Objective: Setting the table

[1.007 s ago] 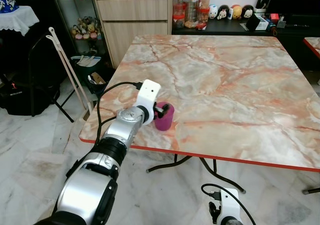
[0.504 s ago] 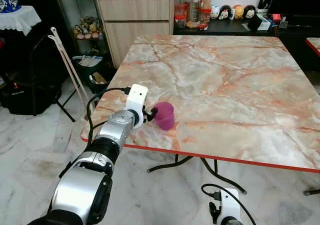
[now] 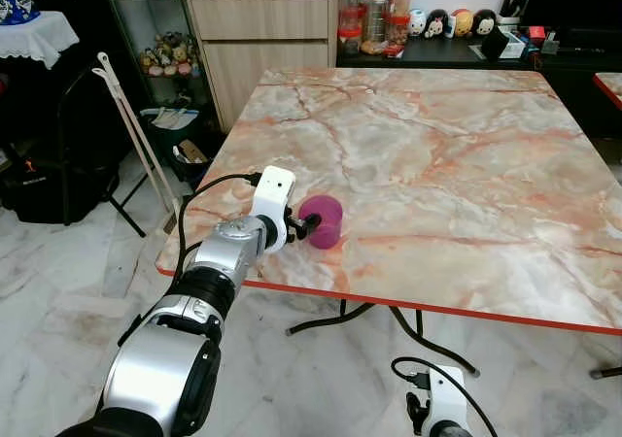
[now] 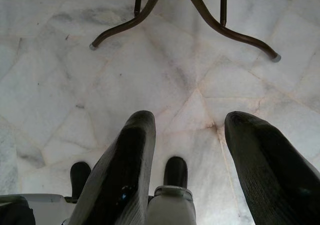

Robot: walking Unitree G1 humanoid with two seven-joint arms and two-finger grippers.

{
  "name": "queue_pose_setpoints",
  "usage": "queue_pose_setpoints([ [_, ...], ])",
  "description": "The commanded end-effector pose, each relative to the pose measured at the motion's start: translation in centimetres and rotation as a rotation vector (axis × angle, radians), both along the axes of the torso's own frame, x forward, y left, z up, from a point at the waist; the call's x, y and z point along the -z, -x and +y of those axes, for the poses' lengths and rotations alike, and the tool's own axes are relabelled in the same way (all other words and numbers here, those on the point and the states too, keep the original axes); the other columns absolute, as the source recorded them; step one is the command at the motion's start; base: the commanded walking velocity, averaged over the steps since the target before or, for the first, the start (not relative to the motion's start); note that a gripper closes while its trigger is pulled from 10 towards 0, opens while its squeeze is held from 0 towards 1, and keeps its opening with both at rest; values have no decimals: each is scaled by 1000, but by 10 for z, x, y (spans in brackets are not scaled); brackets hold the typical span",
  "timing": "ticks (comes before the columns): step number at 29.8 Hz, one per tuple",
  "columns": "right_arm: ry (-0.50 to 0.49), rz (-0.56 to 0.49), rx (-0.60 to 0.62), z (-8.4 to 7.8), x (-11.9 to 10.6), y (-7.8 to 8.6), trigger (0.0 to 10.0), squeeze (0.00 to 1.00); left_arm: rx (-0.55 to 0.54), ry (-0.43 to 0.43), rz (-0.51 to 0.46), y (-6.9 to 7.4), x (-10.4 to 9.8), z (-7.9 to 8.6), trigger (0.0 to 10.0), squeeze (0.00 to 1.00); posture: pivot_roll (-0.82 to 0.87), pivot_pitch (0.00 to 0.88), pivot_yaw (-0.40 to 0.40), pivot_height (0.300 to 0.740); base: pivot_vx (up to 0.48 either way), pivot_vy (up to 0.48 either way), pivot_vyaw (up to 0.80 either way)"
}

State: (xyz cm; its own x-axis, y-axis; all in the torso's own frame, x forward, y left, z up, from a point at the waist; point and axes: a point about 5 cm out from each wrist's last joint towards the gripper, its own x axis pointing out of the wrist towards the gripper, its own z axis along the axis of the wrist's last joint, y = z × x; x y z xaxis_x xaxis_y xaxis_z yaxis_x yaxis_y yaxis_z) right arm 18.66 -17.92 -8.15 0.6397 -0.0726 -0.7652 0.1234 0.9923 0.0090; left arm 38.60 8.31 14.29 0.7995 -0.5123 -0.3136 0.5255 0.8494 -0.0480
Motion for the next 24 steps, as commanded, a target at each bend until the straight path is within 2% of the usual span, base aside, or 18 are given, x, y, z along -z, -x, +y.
queue_pose_setpoints([
  [1, -7, 7, 9, 1, 1, 1, 10000, 0, 1, -14, -7, -1, -3, 6, 1255, 0, -22, 0, 52, 740, 0, 0, 0],
  [2, -7, 7, 9, 1, 1, 1, 10000, 0, 2, -23, -5, -1, -2, 7, 0, 0, -22, 0, 52, 740, 0, 0, 0],
  [5, -8, 7, 8, 1, 1, 1, 10000, 0, 7, -27, 2, 0, 0, 8, 0, 0, -22, 0, 52, 740, 0, 0, 0],
  [11, -11, 8, 3, 1, 0, 0, 10000, 0, 41, -87, 7, 3, 5, 7, 0, 0, -20, 0, 47, 740, 0, 0, 0],
  [24, -18, 10, -1, 2, 1, 0, 10000, 0, 94, -85, 20, 8, 11, 0, 0, 0, -22, 0, 49, 740, 0, 0, 0],
])
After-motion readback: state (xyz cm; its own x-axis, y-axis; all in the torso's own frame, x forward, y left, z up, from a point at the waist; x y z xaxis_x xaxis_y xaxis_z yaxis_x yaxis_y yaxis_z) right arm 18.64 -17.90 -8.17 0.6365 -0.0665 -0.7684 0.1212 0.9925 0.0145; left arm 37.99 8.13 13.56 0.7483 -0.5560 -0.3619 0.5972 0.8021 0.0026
